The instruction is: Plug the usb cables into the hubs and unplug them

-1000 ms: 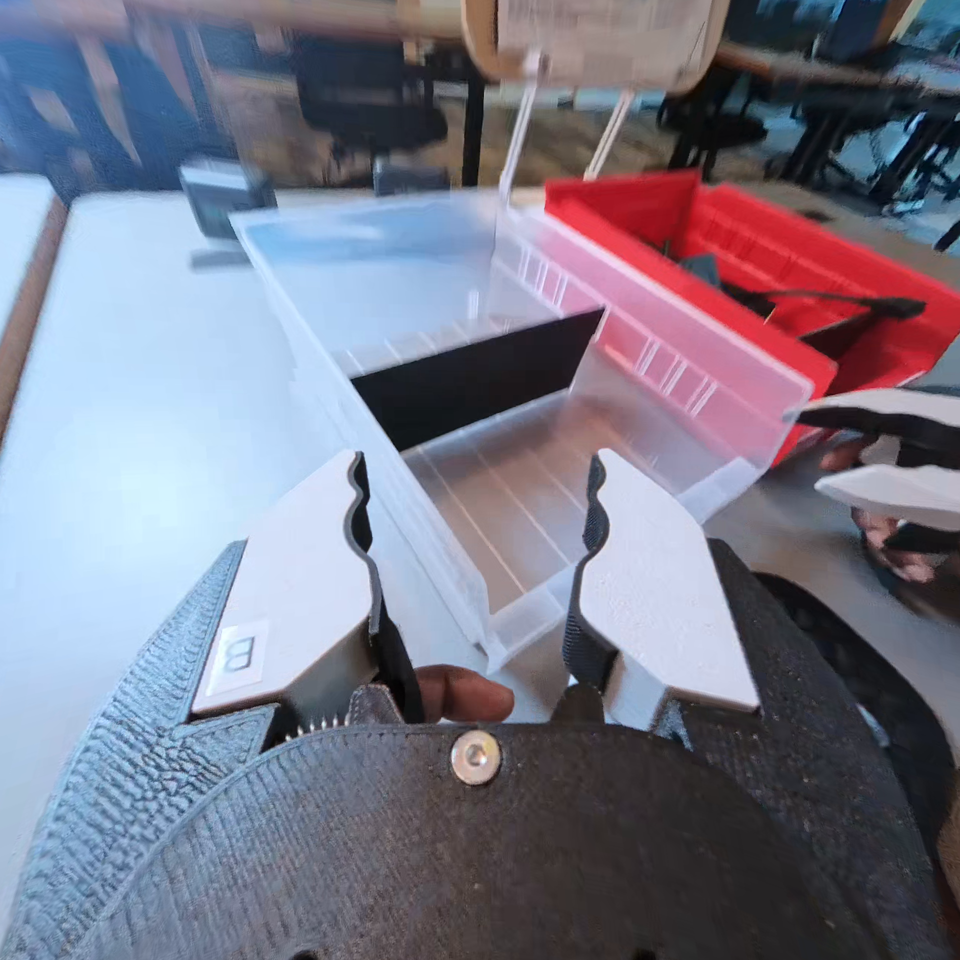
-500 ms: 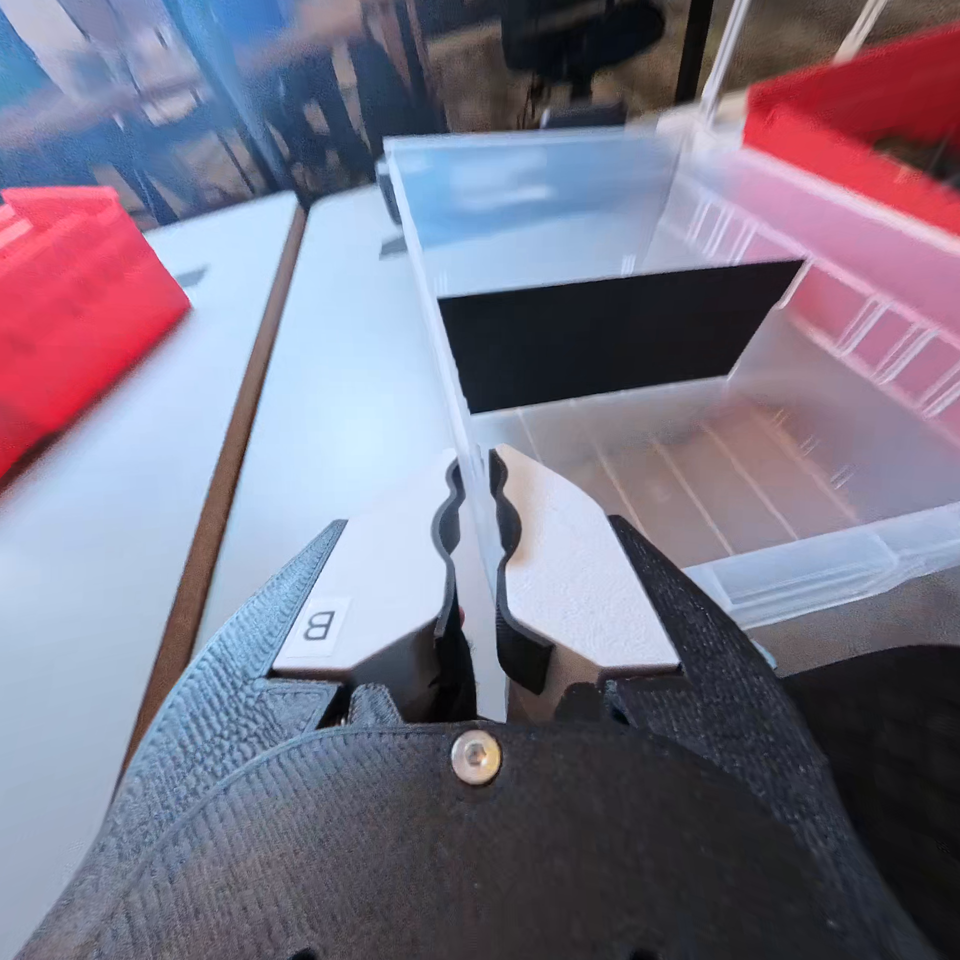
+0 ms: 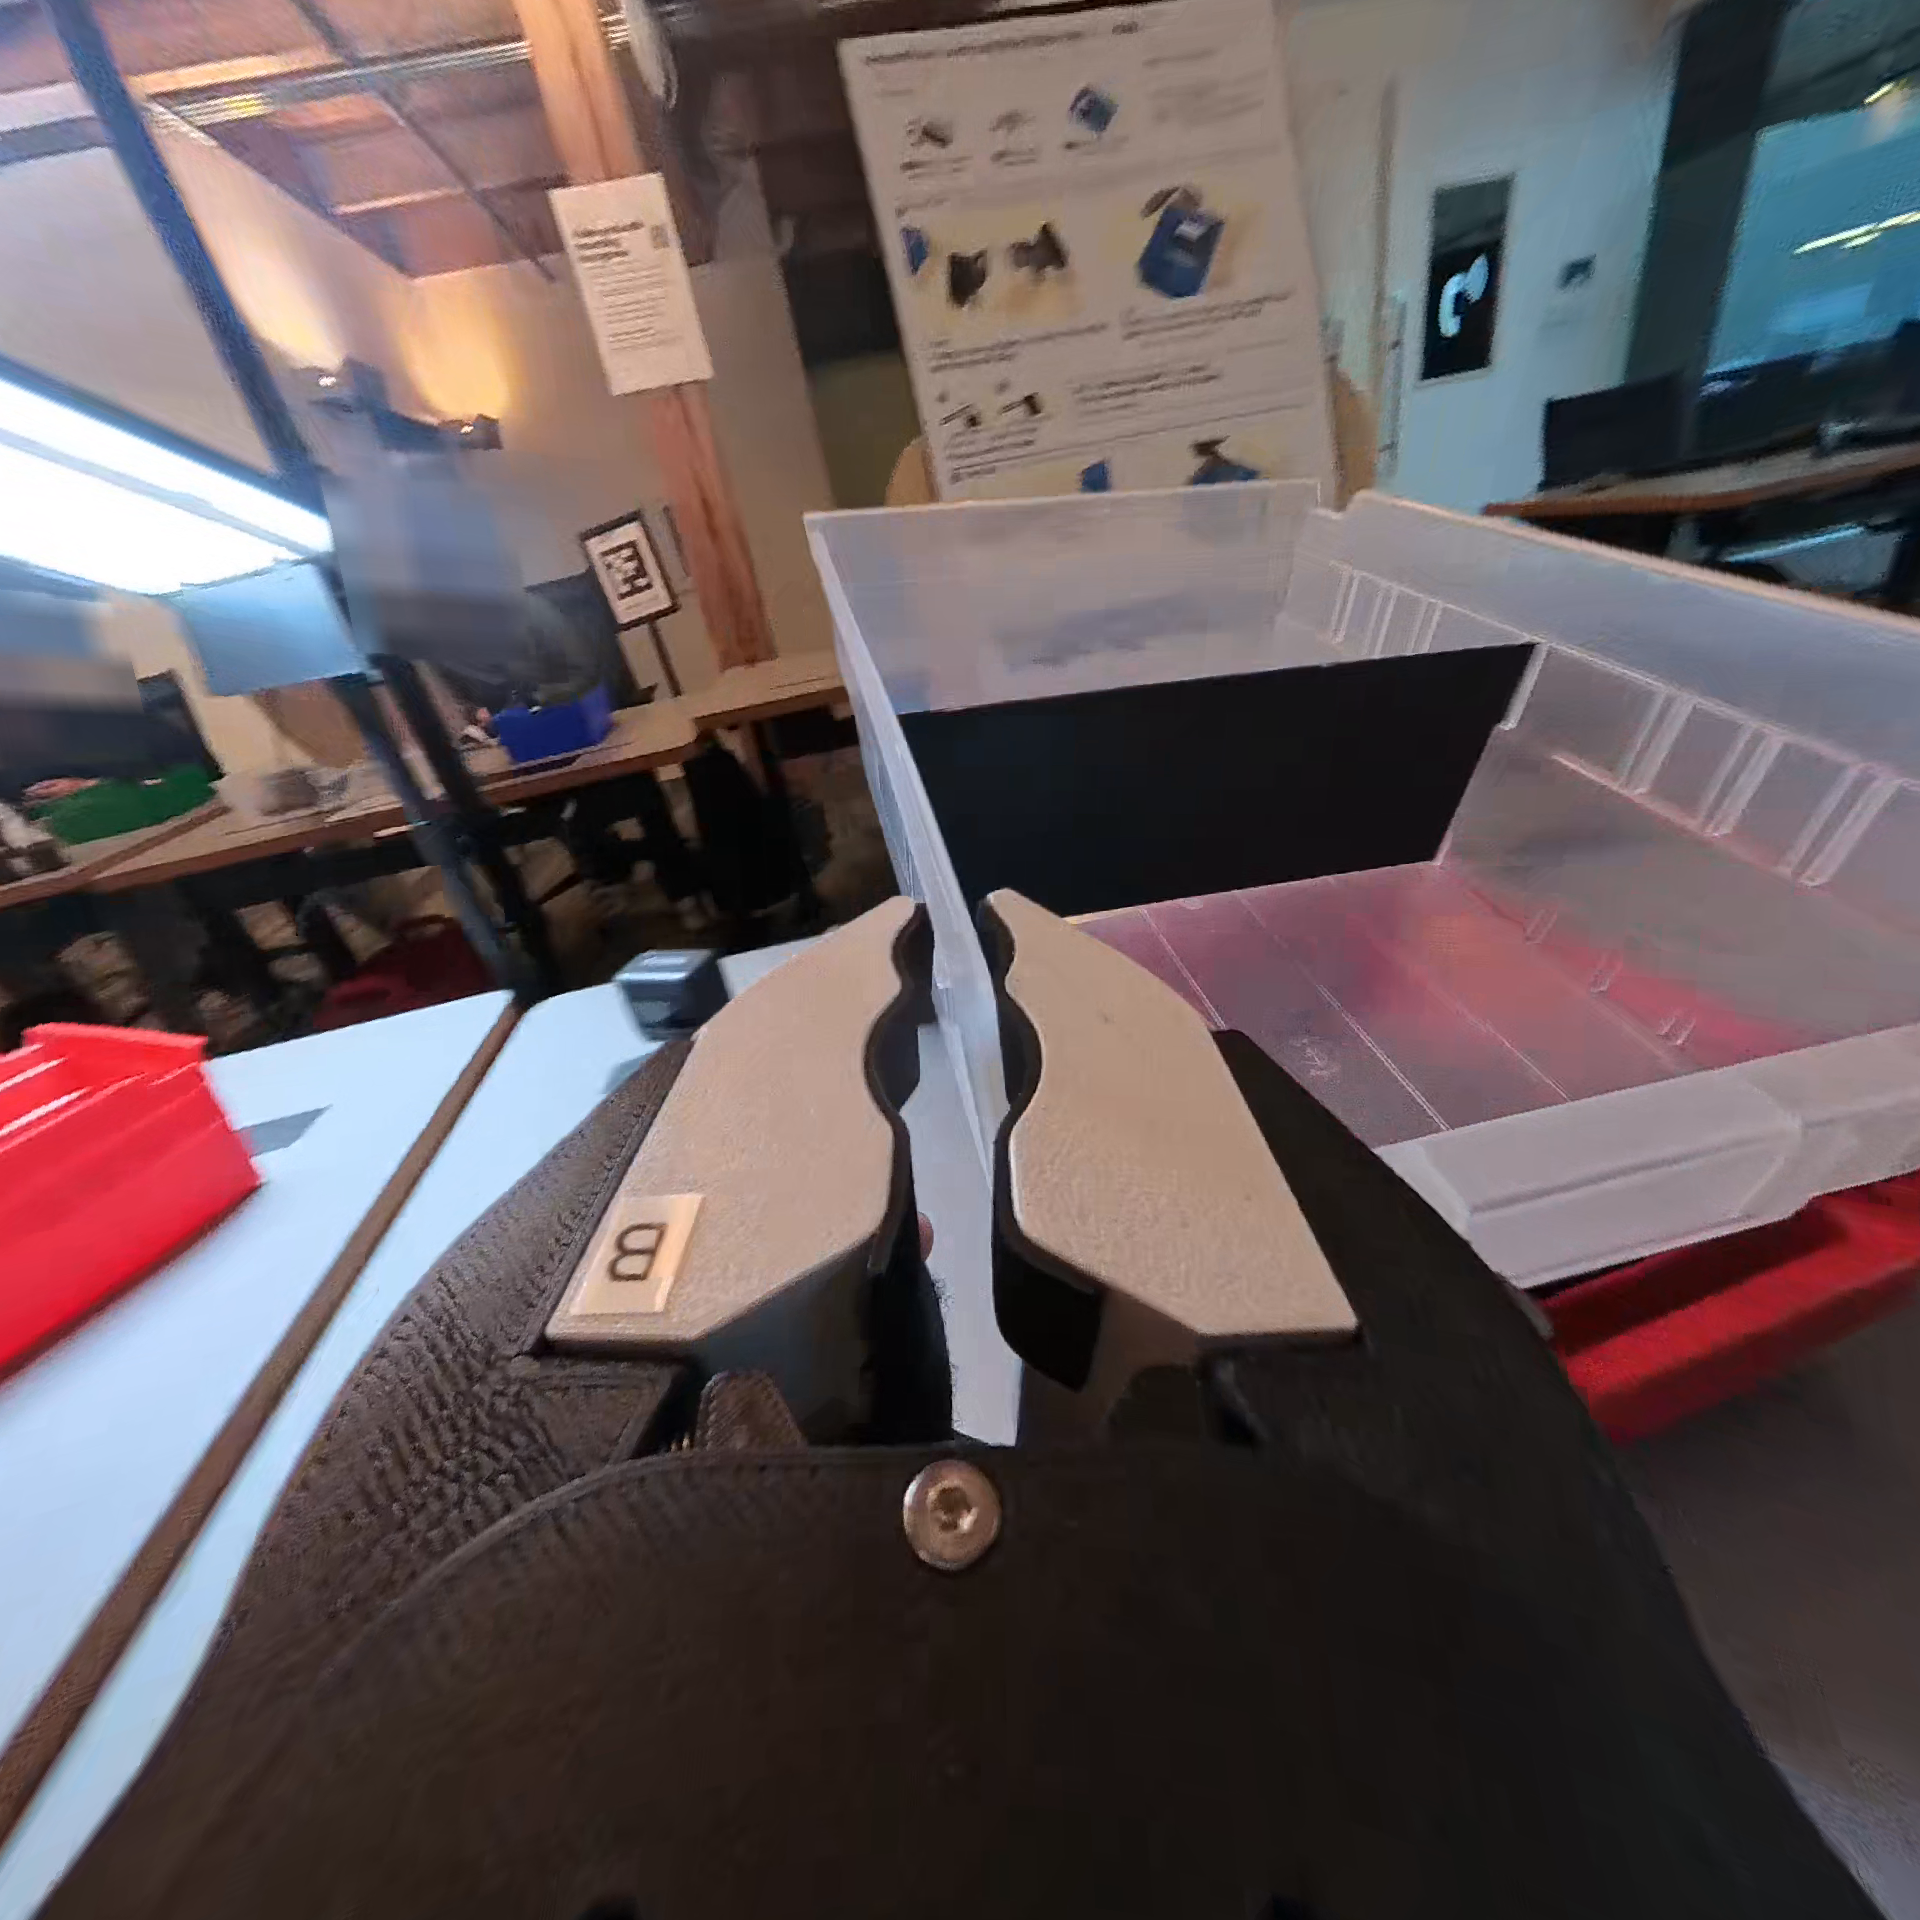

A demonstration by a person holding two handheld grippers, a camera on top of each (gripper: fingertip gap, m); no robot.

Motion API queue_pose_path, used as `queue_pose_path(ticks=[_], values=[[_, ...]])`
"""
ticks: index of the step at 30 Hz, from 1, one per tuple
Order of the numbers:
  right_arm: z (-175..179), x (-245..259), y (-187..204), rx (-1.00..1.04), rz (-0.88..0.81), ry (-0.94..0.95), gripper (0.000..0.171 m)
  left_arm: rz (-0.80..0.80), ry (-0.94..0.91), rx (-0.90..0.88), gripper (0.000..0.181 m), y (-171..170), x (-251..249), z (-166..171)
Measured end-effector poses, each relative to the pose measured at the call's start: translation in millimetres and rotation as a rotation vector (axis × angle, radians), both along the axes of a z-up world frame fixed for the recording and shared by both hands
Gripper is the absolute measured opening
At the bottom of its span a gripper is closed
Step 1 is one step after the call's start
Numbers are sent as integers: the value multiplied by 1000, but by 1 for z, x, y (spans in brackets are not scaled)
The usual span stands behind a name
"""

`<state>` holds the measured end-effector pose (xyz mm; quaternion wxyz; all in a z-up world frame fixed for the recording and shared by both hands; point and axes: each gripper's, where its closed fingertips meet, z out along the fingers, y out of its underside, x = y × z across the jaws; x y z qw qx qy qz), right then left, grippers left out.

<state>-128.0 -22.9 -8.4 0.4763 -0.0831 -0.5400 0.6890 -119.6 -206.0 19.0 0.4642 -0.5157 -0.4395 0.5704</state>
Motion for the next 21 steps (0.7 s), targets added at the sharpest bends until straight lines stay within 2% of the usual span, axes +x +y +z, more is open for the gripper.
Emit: queue_pose_path(ticks=[6, 11, 14, 18, 21], values=[[18, -23, 120, 34, -365, 52, 12, -261, 24, 74, 9, 121, -65, 10], [23, -42, 225, 59, -571, 37, 12, -434, -50, 77, 9, 236, -121, -4], [2, -59, 272, 130, -648, -29, 12, -485, -126, 67, 10, 287, -145, -26], [-39, -79, 322, 52, -647, -176, 12, -523, -215, 30, 13, 337, -162, -59], [-78, -94, 350, -27, -646, -297, 11, -530, -276, -36, 18, 363, -164, -86]])
